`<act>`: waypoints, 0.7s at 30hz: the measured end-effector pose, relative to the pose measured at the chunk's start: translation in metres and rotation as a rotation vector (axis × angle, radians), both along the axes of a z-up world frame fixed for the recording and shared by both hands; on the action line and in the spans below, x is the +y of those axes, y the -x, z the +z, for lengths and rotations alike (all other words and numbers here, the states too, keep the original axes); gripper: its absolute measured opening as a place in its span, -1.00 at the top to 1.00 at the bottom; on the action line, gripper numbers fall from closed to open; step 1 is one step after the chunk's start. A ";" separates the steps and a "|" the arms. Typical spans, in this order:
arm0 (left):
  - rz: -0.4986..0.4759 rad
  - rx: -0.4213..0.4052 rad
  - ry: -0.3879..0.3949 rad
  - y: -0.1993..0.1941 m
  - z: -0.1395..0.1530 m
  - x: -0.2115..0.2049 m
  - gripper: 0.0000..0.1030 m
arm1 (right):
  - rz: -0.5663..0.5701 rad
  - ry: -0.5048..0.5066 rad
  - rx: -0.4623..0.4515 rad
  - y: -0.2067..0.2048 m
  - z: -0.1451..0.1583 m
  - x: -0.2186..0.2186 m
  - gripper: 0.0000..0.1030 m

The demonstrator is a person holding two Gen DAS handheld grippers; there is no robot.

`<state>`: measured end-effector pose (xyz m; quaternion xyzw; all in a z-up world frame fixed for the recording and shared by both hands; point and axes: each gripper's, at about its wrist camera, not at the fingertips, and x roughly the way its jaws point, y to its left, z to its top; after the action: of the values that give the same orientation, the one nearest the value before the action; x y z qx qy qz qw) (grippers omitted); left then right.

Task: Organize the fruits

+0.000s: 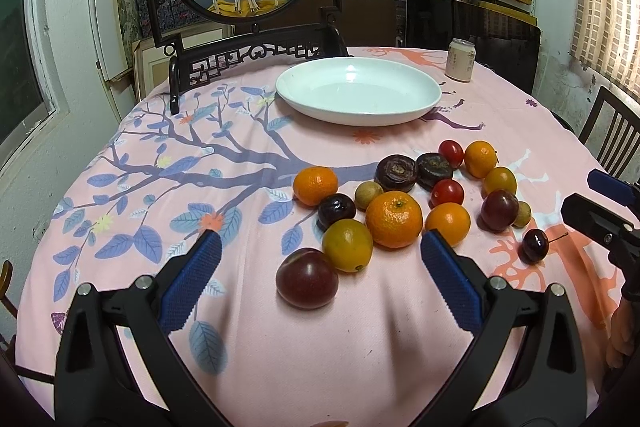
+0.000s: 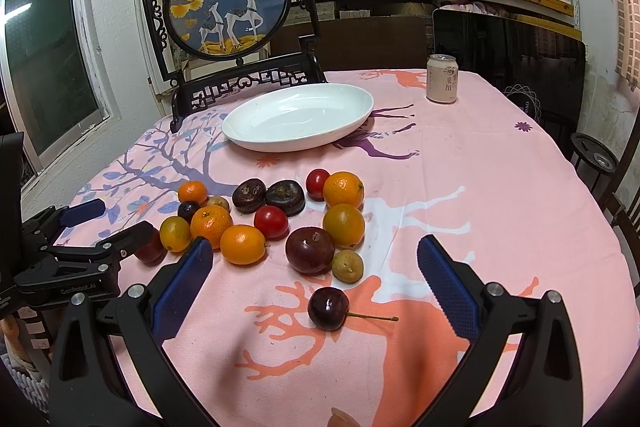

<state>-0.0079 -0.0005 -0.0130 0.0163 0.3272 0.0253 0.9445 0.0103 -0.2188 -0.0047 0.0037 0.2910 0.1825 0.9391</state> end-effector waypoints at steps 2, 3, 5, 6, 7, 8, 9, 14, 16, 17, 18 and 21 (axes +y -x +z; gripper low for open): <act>0.000 0.000 0.001 0.000 0.000 0.000 -0.96 | 0.000 0.000 0.000 0.000 0.000 0.000 -0.97; 0.000 0.000 0.001 0.000 0.000 0.000 -0.96 | 0.000 0.000 0.000 0.000 0.000 -0.001 -0.97; 0.001 0.002 0.003 0.000 -0.002 0.000 -0.96 | 0.000 0.000 0.000 0.000 0.000 0.000 -0.97; 0.001 0.004 0.003 0.001 -0.003 -0.001 -0.96 | 0.000 0.000 0.000 0.000 0.000 0.000 -0.97; 0.001 0.005 0.003 0.001 -0.004 -0.001 -0.96 | 0.000 0.000 0.000 0.000 0.000 -0.001 -0.97; 0.001 0.004 0.004 0.000 -0.003 0.000 -0.96 | 0.001 -0.001 0.002 0.000 0.000 0.000 -0.97; 0.001 0.004 0.004 0.001 -0.003 0.000 -0.96 | 0.001 -0.001 0.002 0.000 0.000 0.000 -0.97; -0.001 0.007 0.005 0.000 -0.003 0.000 -0.96 | 0.001 -0.002 0.003 0.000 0.000 -0.001 -0.97; -0.006 0.020 0.007 0.000 -0.006 0.000 -0.96 | 0.000 0.000 0.006 0.000 0.000 0.000 -0.97; -0.013 0.033 0.009 0.000 -0.008 0.001 -0.96 | -0.001 0.000 0.010 0.000 -0.001 0.000 -0.97; -0.019 0.046 0.009 0.000 -0.010 0.001 -0.96 | -0.001 0.000 0.015 -0.001 -0.001 -0.001 -0.97; -0.025 0.101 0.005 0.000 -0.021 0.003 -0.96 | 0.006 -0.005 0.039 -0.004 -0.004 -0.002 -0.97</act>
<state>-0.0081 0.0022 -0.0335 0.0192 0.3744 0.0118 0.9270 0.0144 -0.2206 -0.0089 0.0086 0.3088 0.1861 0.9327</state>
